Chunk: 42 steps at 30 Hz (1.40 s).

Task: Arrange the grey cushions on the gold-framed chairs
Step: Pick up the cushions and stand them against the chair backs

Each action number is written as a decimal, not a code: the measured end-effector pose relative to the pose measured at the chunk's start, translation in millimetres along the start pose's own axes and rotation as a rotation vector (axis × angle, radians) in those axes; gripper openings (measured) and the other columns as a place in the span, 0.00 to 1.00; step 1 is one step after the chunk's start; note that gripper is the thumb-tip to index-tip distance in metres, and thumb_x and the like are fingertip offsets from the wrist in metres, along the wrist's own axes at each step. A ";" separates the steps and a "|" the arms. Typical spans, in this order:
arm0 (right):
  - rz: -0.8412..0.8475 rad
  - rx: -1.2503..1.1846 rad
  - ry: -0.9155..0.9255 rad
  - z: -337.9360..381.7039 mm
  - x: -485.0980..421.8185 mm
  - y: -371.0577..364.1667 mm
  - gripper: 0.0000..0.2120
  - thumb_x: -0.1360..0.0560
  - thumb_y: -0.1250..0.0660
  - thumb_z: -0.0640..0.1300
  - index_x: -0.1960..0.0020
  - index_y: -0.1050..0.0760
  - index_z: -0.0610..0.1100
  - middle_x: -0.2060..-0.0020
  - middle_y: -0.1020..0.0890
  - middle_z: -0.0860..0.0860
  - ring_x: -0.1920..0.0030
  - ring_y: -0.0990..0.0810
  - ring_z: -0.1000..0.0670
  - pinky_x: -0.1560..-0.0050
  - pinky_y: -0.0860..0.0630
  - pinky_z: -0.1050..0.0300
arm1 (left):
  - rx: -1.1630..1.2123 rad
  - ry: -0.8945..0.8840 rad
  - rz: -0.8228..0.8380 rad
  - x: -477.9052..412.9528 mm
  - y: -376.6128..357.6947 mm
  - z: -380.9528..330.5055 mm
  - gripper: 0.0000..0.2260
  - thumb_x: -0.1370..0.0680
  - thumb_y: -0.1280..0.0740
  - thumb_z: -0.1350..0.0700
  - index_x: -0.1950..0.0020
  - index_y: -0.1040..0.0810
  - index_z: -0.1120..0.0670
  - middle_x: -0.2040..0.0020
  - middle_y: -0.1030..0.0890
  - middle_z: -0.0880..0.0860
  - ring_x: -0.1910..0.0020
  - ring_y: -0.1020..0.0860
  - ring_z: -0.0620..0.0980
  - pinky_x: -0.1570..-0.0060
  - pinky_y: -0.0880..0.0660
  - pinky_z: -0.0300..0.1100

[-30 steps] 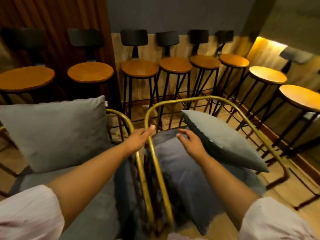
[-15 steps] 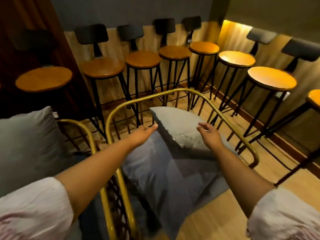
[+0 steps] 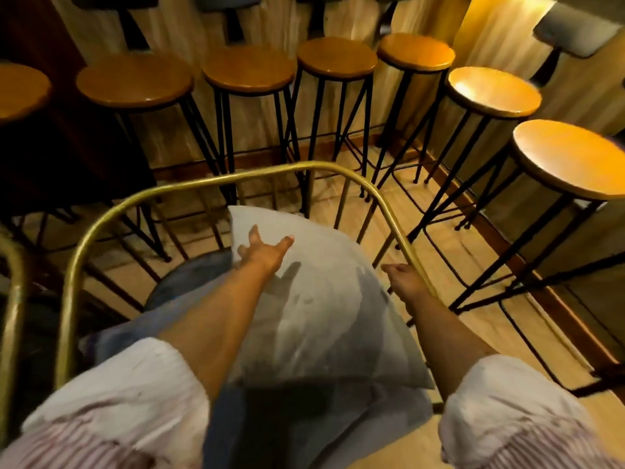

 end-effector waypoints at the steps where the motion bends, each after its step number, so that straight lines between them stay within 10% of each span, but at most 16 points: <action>1: 0.033 0.027 -0.018 -2.9 -14.8 -0.7 0.18 0.21 0.41 0.50 0.41 0.26 0.37 0.47 0.24 0.42 0.50 0.26 0.42 0.44 0.30 0.50 | -0.063 0.062 -0.004 -8.9 -12.5 7.6 0.44 0.29 0.38 0.33 0.22 0.57 0.47 0.21 0.54 0.59 0.24 0.51 0.65 0.27 0.48 0.59; 7: 0.229 0.072 -0.163 -26.2 -64.1 -20.3 0.32 0.23 0.42 0.60 0.31 0.33 0.37 0.32 0.29 0.41 0.35 0.29 0.39 0.45 0.33 0.51 | -0.240 0.217 -0.118 -33.7 -23.6 59.8 0.49 0.34 0.43 0.25 0.23 0.62 0.45 0.21 0.60 0.53 0.23 0.58 0.64 0.28 0.54 0.65; 13: 0.415 -0.065 -0.251 -50.7 -99.3 -44.1 0.62 0.57 0.30 0.78 0.32 0.30 0.43 0.38 0.22 0.43 0.44 0.21 0.40 0.38 0.27 0.44 | -0.097 0.240 -0.161 -45.2 0.4 96.9 0.53 0.38 0.36 0.27 0.23 0.59 0.45 0.21 0.53 0.55 0.23 0.49 0.62 0.27 0.47 0.60; 18: 0.379 -0.113 -0.184 -28.1 -74.3 -43.1 0.48 0.39 0.29 0.68 0.28 0.37 0.43 0.35 0.25 0.43 0.39 0.25 0.39 0.41 0.28 0.48 | 0.247 0.282 -0.158 -37.1 8.0 99.1 0.54 0.39 0.25 0.37 0.23 0.54 0.47 0.23 0.41 0.56 0.28 0.37 0.62 0.31 0.36 0.58; 24: 0.358 -0.252 -0.023 15.0 -42.6 -22.8 0.47 0.47 0.21 0.64 0.33 0.28 0.45 0.42 0.19 0.48 0.45 0.20 0.45 0.41 0.24 0.48 | 0.405 0.169 -0.123 -6.7 31.6 60.0 0.53 0.42 0.22 0.40 0.23 0.45 0.52 0.25 0.35 0.55 0.30 0.32 0.59 0.34 0.32 0.54; 29: 0.319 -0.250 0.176 82.1 8.1 0.0 0.33 0.36 0.23 0.55 0.34 0.28 0.45 0.48 0.20 0.49 0.55 0.21 0.51 0.59 0.25 0.57 | 0.536 0.088 -0.152 47.1 76.9 49.7 0.53 0.43 0.22 0.39 0.23 0.45 0.50 0.27 0.33 0.54 0.32 0.29 0.58 0.39 0.29 0.53; 42: 0.455 -0.240 0.483 168.4 187.4 -135.7 0.43 0.41 0.22 0.58 0.31 0.32 0.47 0.38 0.23 0.48 0.47 0.23 0.47 0.51 0.24 0.51 | 0.707 -0.056 -0.476 174.8 270.1 158.0 0.39 0.32 0.25 0.47 0.26 0.39 0.54 0.33 0.29 0.53 0.45 0.27 0.52 0.49 0.29 0.46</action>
Point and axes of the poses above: each hand's wrist, its own x-axis away from the middle knuckle, its own y-axis out of the back of the hand, z = x × y, the point moved 6 cm from there along -x, towards the middle knuckle
